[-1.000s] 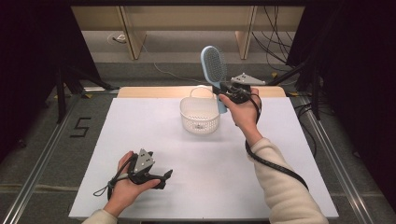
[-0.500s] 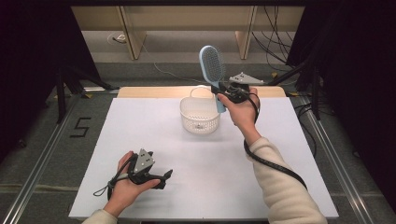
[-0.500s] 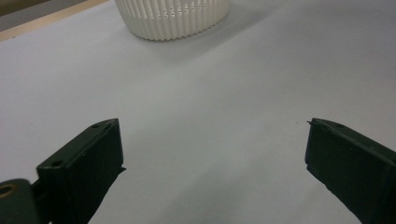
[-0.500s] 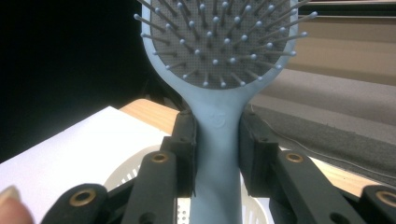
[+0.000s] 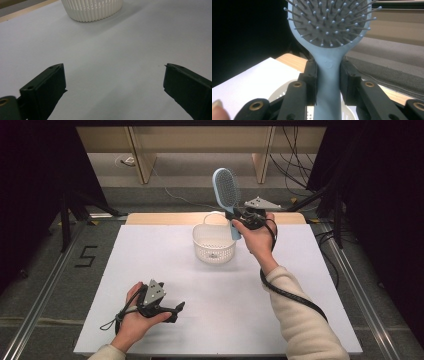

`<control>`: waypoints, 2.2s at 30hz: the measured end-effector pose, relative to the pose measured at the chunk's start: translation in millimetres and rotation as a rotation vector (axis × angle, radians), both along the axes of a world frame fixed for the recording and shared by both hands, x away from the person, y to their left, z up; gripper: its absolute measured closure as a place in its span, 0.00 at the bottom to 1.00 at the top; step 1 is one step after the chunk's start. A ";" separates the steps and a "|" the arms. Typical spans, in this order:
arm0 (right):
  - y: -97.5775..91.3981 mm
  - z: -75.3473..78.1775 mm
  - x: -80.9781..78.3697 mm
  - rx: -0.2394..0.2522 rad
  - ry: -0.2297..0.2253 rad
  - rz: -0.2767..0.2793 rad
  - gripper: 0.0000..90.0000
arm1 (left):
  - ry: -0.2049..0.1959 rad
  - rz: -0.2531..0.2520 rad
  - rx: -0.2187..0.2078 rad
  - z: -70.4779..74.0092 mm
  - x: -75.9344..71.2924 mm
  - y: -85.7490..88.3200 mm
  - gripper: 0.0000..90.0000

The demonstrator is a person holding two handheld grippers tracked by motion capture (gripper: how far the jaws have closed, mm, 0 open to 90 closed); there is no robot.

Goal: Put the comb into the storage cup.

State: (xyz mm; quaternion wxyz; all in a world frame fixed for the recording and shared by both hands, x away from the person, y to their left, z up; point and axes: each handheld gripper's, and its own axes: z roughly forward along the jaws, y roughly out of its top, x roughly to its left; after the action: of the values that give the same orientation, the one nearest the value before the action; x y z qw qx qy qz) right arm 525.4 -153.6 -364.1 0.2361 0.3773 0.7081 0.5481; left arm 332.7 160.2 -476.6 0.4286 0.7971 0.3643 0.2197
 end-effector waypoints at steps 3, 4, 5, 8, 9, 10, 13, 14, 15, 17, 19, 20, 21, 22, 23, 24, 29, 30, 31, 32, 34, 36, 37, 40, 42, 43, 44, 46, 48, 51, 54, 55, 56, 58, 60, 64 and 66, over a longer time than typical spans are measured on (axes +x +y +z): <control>0.6 -0.1 0.8 0.001 0.002 -0.004 0.78 | 0.001 0.000 -0.001 -0.3 0.1 -0.1 0.04; 0.7 -0.1 1.0 0.001 0.001 -0.005 0.78 | 0.001 0.000 0.000 -0.2 0.1 -0.1 0.04; 0.8 0.0 1.5 0.001 0.000 -0.003 0.78 | 0.000 0.000 0.001 -0.1 0.1 0.0 0.04; 1.1 0.4 2.3 -0.001 0.000 -0.004 0.78 | 0.000 -0.001 0.001 -0.2 0.1 0.0 0.04; 1.3 0.6 2.6 -0.002 -0.002 -0.003 0.78 | 0.001 0.000 0.000 -0.3 0.0 -0.1 0.04; 1.6 0.7 2.8 -0.001 -0.001 -0.004 0.78 | 0.001 0.000 0.000 -0.2 0.0 -0.1 0.04; 2.5 0.7 3.6 0.000 -0.001 -0.004 0.78 | -0.002 0.000 0.000 -0.2 0.1 -0.1 0.04; 2.8 0.7 3.7 0.001 0.001 -0.005 0.78 | 0.000 -0.001 0.001 -0.2 0.1 -0.2 0.04; 3.1 0.8 3.8 0.001 0.002 -0.005 0.78 | 0.002 -0.001 0.002 -0.3 0.0 -0.2 0.04; 3.8 0.6 4.5 0.000 0.000 -0.003 0.78 | 0.002 -0.001 0.000 -0.2 0.0 -0.4 0.04; 4.4 0.9 4.8 -0.001 0.002 -0.003 0.78 | 0.001 -0.001 -0.001 -0.2 0.1 -0.4 0.04; 4.7 1.1 5.0 0.000 0.004 -0.004 0.78 | 0.002 -0.002 0.001 -0.3 0.2 -0.3 0.04; 5.0 1.3 5.3 0.000 0.002 -0.003 0.78 | 0.002 -0.001 0.000 -0.4 0.2 -0.4 0.04; 5.2 1.5 5.6 0.001 0.003 -0.003 0.78 | 0.002 -0.001 0.000 -0.4 0.2 -0.4 0.04; 5.5 1.8 5.8 0.001 0.003 -0.004 0.78 | 0.002 -0.001 -0.001 -0.5 0.2 -0.5 0.04; 5.8 1.9 6.2 0.002 0.001 -0.003 0.78 | 0.002 -0.002 0.000 -0.3 0.2 -0.4 0.04; 6.9 2.9 6.7 -0.002 0.002 -0.003 0.78 | 0.003 -0.001 -0.002 -0.4 0.1 -0.6 0.04; 7.1 3.0 6.8 -0.002 0.002 -0.003 0.78 | 0.002 -0.002 -0.001 -0.3 0.1 -0.6 0.04; 7.5 3.1 7.0 0.000 0.001 -0.003 0.78 | 0.001 -0.002 -0.003 -0.3 0.1 -0.8 0.04; 7.8 3.3 7.1 0.000 0.001 -0.003 0.78 | 0.002 -0.002 -0.002 -0.3 0.1 -0.8 0.04; 8.6 3.6 7.2 0.002 0.002 -0.003 0.78 | 0.003 -0.002 -0.002 -0.4 0.1 -0.8 0.04; 9.2 3.9 7.7 0.001 0.001 -0.001 0.78 | 0.002 -0.002 -0.002 -0.3 0.2 -0.8 0.04; 9.4 4.1 8.1 -0.001 -0.001 0.000 0.78 | 0.002 -0.003 -0.002 -0.3 0.2 -0.8 0.04; 10.4 4.7 8.9 0.002 0.002 -0.002 0.78 | 0.001 -0.002 -0.001 -0.4 0.2 -0.7 0.04; 11.0 4.8 9.5 0.001 0.001 -0.001 0.78 | 0.001 -0.002 -0.001 -0.3 0.2 -0.6 0.04; 11.3 4.8 9.7 0.000 0.002 -0.001 0.78 | 0.001 -0.002 -0.003 -0.3 0.2 -0.6 0.04; 11.7 4.9 9.7 0.001 0.003 -0.002 0.78 | 0.001 -0.002 -0.003 -0.3 0.2 -0.6 0.04; 12.2 4.9 9.9 0.000 0.002 -0.001 0.78 | 0.001 -0.003 -0.003 -0.3 0.2 -0.6 0.04; 13.1 4.4 10.2 -0.002 0.002 -0.001 0.78 | -0.001 -0.001 -0.004 -0.3 0.2 -0.7 0.04; 14.0 3.8 10.6 0.002 0.004 -0.001 0.78 | 0.001 -0.002 -0.002 -0.2 0.1 -0.6 0.04; 14.8 3.4 11.1 0.001 0.003 0.000 0.78 | -0.001 -0.002 -0.002 -0.2 0.2 -0.6 0.04; 15.1 3.3 11.2 0.001 0.003 0.000 0.78 | 0.001 -0.002 -0.001 -0.1 0.2 -0.6 0.04; 15.3 3.2 11.3 0.002 0.005 -0.001 0.78 | 0.001 -0.003 -0.003 -0.3 0.2 -0.6 0.04; 15.9 3.0 11.6 0.001 0.007 0.000 0.78 | 0.001 -0.002 -0.002 -0.2 0.2 -0.5 0.04; 16.5 2.6 12.2 -0.003 0.004 0.003 0.78 | 0.001 -0.002 -0.003 -0.2 0.1 -0.5 0.04; 18.1 1.9 12.4 -0.002 0.005 0.003 0.78 | 0.001 -0.003 -0.002 -0.2 0.1 -0.5 0.04; 18.8 1.4 12.8 -0.001 0.006 0.002 0.78 | -0.001 -0.001 -0.002 -0.2 0.2 -0.4 0.04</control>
State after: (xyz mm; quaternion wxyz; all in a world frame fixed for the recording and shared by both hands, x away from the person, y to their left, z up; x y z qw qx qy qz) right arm 538.2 -134.8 -362.6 0.2336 0.3781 0.7096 0.5468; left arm 332.9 159.8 -476.8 0.4297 0.7968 0.3638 0.2193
